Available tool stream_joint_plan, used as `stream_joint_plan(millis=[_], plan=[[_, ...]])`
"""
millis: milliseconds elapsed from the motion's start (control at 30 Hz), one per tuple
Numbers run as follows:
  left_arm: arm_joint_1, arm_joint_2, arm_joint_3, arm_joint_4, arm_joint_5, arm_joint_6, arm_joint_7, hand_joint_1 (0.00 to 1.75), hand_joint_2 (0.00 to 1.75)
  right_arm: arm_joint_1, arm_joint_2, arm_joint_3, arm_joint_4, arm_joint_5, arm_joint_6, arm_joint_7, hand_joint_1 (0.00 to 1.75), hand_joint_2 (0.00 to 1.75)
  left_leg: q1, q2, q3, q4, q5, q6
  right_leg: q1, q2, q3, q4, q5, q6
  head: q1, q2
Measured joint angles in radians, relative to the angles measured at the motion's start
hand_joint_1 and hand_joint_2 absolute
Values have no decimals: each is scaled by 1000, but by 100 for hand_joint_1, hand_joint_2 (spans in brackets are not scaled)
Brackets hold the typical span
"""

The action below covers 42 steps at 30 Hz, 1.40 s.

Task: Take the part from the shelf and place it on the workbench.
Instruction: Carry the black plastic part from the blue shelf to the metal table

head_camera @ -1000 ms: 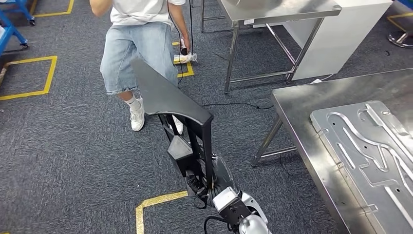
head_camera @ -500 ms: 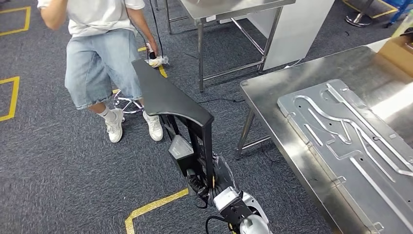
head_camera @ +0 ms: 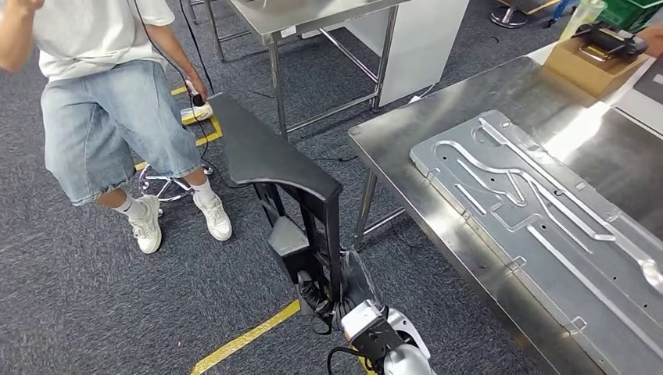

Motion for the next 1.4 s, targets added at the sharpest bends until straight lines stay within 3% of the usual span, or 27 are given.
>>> stream_joint_plan(millis=[67,133,167,200,233,300,367,433,500,533,600,633,667,700,767,800,833,900,967,1033,1100,1167,1200,1233,1300,1367,1400], plan=[[2,0,0,0,0,0,0,0,175,-2,0,0,0,0,0,0,175,175,-2,25,3,-4,0,10,1,-52,-50,101,-53,8,3,0],[4,0,0,0,0,0,0,0,175,-1,-1,0,0,0,0,1,175,175,-4,50,4,-4,-3,13,-2,-67,-112,220,-99,12,3,0],[4,0,0,0,0,0,0,0,175,0,-1,0,0,0,0,2,175,175,-5,63,6,-4,-5,13,-3,-70,-125,243,-98,12,2,0],[4,0,0,0,0,0,0,0,175,0,-1,0,0,0,0,2,175,175,-6,75,8,-4,-8,12,-3,-72,-117,226,-76,10,3,0],[4,0,0,0,0,0,0,0,175,0,-1,0,0,0,0,3,175,175,-7,85,12,-4,-10,11,-2,-79,-90,173,-42,6,2,0],[3,-1,0,0,0,0,0,0,175,-1,-1,0,0,0,0,3,175,175,-10,103,22,-5,-17,6,9,-121,-19,34,12,-9,2,0],[2,-2,0,0,0,-1,0,0,175,-3,-1,0,0,0,0,4,175,175,-13,120,30,-7,-23,-4,21,-146,14,-33,24,-22,2,0],[1,-2,-1,0,0,-1,0,0,175,-2,-1,0,0,0,0,4,175,175,-15,140,37,-13,-27,-14,22,-126,16,-40,25,-31,2,0],[-1,-2,-1,0,0,-1,0,0,175,-2,-1,0,0,0,0,4,175,175,-13,118,36,4,-43,-23,16,-104,24,-54,32,-40,1,0],[-1,-2,-1,0,0,-1,0,0,175,-2,0,0,-1,0,0,5,175,175,-12,94,21,38,-65,-27,12,-94,28,-61,35,-46,1,0],[1,-2,-2,0,1,-2,-1,0,175,-3,0,0,0,0,0,5,175,175,-10,51,-40,159,-122,-31,10,-75,30,-61,34,-53,0,0],[2,-2,-2,0,1,-2,-1,0,175,-2,0,0,0,0,0,5,175,175,-10,45,-72,218,-141,-33,11,-63,29,-59,33,-55,0,0],[2,-2,-2,0,2,-2,0,0,175,-1,0,0,0,0,0,5,175,175,-10,43,-93,250,-141,-35,11,-50,30,-56,31,-56,0,0],[3,-2,-2,0,2,-2,0,0,175,-1,0,0,0,0,0,5,175,175,-9,42,-96,245,-121,-37,11,-35,30,-51,28,-55,0,0],[4,-2,-3,0,2,-2,1,0,175,0,0,1,0,0,0,5,175,175,-7,28,-58,139,-46,-36,9,-7,30,-39,21,-49,0,0],[5,-1,-3,0,2,-2,1,0,175,-1,0,1,0,0,0,5,175,175,-6,7,-34,80,-21,-35,9,5,27,-31,16,-44,0,0],[5,-1,-3,0,2,-2,1,0,175,-1,0,1,0,0,0,6,175,175,-5,-11,-16,40,-7,-31,8,15,22,-24,13,-39,0,0],[3,0,-4,0,2,-2,2,0,175,0,0,0,0,0,0,6,175,175,-8,-29,-6,19,-11,-21,7,32,14,-19,13,-27,1,0],[-1,0,-4,0,3,-2,2,0,175,0,0,1,0,1,0,6,175,175,-7,-10,-2,13,-7,-8,6,38,11,-19,15,-17,1,0],[0,0,-4,0,3,-1,2,0,175,0,0,1,0,1,0,6,175,175,-3,13,3,3,-3,7,7,-2,-8,20,-9,-7,5,0],[2,0,-4,0,4,-1,2,0,175,-1,-1,1,0,0,0,6,175,175,-5,36,6,0,-4,16,4,-53,-64,130,-63,3,9,0],[4,0,-4,0,5,-1,2,0,175,1,-2,1,0,0,0,6,175,175,-6,61,7,0,-7,17,-2,-67,-118,229,-93,10,9,0],[4,0,-4,0,5,-2,2,0,175,2,-2,1,0,0,0,6,175,175,-6,72,8,0,-9,17,-4,-70,-122,231,-81,12,9,0],[4,0,-4,0,5,-2,2,0,175,2,-2,1,0,0,0,6,175,175,-6,84,11,0,-11,15,-5,-75,-106,196,-53,11,9,0],[3,0,-4,0,5,-2,2,0,175,1,-2,1,0,0,0,6,175,175,-8,103,21,0,-18,9,1,-109,-39,63,10,2,9,0],[3,0,-4,0,5,-2,2,0,175,0,-2,1,-1,0,0,6,175,175,-11,119,29,-2,-24,-1,12,-137,3,-21,32,-11,9,0],[2,0,-4,0,5,-2,2,0,175,-1,-2,1,-1,0,0,6,175,175,-12,127,32,-5,-25,-6,17,-138,5,-29,27,-16,9,0]])
